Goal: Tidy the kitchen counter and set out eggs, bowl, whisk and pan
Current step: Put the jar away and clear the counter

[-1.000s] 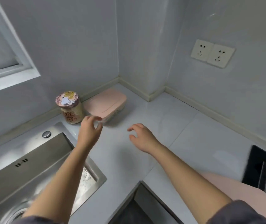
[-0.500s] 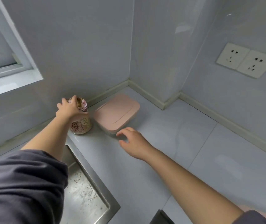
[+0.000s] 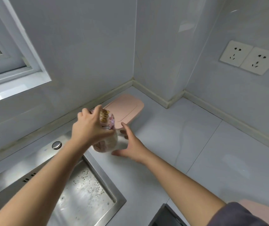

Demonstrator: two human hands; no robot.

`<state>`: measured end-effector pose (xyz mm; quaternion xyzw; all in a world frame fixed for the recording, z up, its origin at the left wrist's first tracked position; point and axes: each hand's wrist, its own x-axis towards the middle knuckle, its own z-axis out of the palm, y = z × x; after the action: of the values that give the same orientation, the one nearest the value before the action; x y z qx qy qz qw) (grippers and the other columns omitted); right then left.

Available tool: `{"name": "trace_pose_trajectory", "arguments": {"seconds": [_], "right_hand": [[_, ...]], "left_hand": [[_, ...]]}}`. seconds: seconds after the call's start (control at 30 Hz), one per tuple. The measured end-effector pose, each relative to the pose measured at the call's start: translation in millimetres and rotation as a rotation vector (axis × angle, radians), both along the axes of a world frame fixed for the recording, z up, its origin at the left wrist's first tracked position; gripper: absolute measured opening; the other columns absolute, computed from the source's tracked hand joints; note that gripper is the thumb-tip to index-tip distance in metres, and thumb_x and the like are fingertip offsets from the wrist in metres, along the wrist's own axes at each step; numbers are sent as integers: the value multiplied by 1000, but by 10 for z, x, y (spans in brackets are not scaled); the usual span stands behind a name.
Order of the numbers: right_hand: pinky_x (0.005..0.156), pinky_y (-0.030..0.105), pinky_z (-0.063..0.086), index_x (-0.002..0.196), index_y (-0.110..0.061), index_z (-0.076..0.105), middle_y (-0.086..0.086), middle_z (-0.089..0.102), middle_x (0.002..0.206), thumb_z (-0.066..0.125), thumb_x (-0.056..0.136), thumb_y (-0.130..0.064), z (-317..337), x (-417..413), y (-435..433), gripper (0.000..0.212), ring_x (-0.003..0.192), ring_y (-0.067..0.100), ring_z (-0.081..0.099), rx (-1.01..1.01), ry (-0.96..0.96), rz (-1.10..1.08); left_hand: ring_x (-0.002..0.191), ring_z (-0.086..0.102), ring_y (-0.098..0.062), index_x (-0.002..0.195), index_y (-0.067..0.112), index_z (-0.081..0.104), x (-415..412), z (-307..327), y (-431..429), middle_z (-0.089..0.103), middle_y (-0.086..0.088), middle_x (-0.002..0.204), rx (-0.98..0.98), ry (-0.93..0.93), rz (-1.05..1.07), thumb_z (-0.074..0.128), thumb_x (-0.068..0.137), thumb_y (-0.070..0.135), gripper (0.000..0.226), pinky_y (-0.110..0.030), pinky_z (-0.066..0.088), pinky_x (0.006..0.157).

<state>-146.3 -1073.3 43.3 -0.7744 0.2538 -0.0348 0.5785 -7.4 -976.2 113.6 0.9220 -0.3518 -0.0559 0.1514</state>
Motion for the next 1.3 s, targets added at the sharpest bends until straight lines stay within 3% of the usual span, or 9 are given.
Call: {"name": "trace_pose_trajectory", "arguments": {"seconds": [0.1,0.2,0.33,0.47,0.6,0.7,0.87,0.97,1.3], "right_hand": [[102,30,46,147,-35,20,-11,36,147,92,55,-15,-49,-253,41,119,131,4,41,37,-183,-82],[85,18,51,129,-53,33,-26,46,131,90,55,0,91,-615,-33,107,120,-5,48,9,-275,-181],[81,19,52,124,-55,35,-21,48,130,89,50,-19,319,-1184,-142,99,116,-4,52,4,-330,-340],[81,20,52,131,-37,35,-9,53,129,86,52,-16,516,-1793,-205,96,113,1,58,98,-385,-435],[80,29,55,133,-20,38,7,62,124,82,54,-25,667,-2540,-191,91,110,17,64,215,-434,-551],[83,37,55,133,-17,41,13,63,124,81,58,-28,751,-3127,-106,86,112,27,63,290,-466,-633],[80,33,56,131,-19,44,8,67,118,93,40,-46,853,-4192,147,107,107,25,66,385,-459,-755],[80,32,56,131,-20,45,7,67,119,93,36,-49,886,-4835,395,110,106,23,67,386,-416,-822],[86,39,55,132,-23,45,6,66,123,92,44,-45,845,-7221,1483,103,111,25,65,393,-412,-1031]], "left_hand": [[119,42,-28,140,39,27,-393,229,-68,44,-8,122,-12,123,-115,67,64,61,89,-36,41,81],[116,44,-25,140,39,27,-715,439,-238,45,-6,123,-17,162,-251,65,62,61,89,-31,38,77],[113,47,-19,140,39,26,-1154,607,-500,43,-1,124,-63,222,-406,68,64,62,90,-31,42,80],[110,60,-8,141,36,27,-1470,636,-643,53,1,128,-437,894,-535,76,51,58,104,-22,50,85],[112,63,-16,145,27,29,-2089,471,-780,63,-1,125,-550,1159,-636,82,53,60,111,-33,51,86],[115,62,-24,138,20,39,-2765,360,-878,62,-7,127,-484,1194,-754,77,63,61,93,-47,51,93],[99,67,-11,126,22,49,-4013,356,-812,66,1,112,-520,1142,-730,59,66,64,74,-29,55,78],[93,69,-10,120,31,51,-4667,264,-678,68,2,111,-499,1164,-747,61,75,63,56,-35,56,81],[94,70,-11,122,26,50,-7077,239,89,68,0,111,-368,1316,-952,60,80,61,55,-32,58,77]]}}
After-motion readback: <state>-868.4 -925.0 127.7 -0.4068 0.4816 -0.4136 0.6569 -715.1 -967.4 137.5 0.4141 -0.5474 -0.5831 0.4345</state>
